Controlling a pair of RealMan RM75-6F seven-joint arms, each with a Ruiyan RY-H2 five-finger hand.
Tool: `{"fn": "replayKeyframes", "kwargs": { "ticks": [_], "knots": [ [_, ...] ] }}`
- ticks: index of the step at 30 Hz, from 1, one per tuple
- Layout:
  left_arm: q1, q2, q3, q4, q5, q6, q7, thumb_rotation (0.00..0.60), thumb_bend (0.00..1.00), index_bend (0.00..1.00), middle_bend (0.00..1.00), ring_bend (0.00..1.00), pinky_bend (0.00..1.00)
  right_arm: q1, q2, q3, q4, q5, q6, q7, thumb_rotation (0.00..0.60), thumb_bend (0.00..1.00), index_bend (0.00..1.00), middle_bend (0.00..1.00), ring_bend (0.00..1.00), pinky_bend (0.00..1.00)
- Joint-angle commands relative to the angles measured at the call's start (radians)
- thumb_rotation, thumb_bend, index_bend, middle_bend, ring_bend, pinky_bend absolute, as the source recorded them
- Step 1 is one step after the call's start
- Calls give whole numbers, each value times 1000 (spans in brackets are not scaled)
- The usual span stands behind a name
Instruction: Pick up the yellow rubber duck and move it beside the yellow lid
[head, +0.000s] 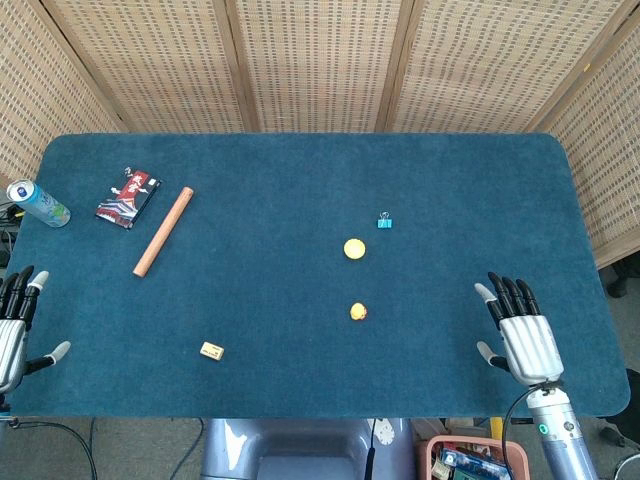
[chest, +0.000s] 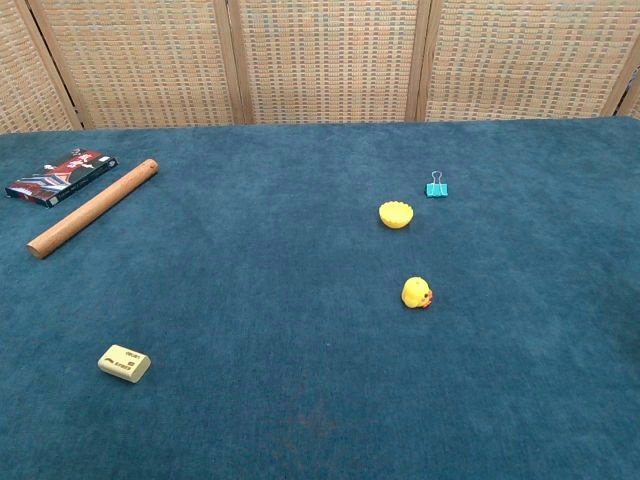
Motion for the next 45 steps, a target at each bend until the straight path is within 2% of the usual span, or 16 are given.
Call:
{"fn": "replayKeyframes", "kwargs": {
  "ticks": [1,22,31,36,41,45],
  "knots": [
    [0,0,0,-1,1,0,1,600,106,0,0,0,0,0,0,0,0,0,1,0,600,196,0,0,0,0],
    [-1,2,-2,-1,-2,0,-5,600,106,0,0,0,0,2,-2,-3,2,-5,-4,5,600,196,0,0,0,0],
    [3,2,0,-7,2,7,3,600,106,0,0,0,0,7,-36,-1,37,-75,43,34,600,197,5,0,0,0],
    [3,5,-4,-9,-4,6,-1,600,106,0,0,0,0,42,-73,11,26,-102,22,16,600,196,146,0,0,0],
    [6,10,-4,-12,1,15,-13,600,106,0,0,0,0,111,-116,43,-25,-83,-67,-68,600,196,250,0,0,6],
    [7,14,-7,-10,-4,14,-29,600,106,0,0,0,0,172,-181,73,-39,-31,-153,-132,600,197,331,36,0,54]
  ]
}}
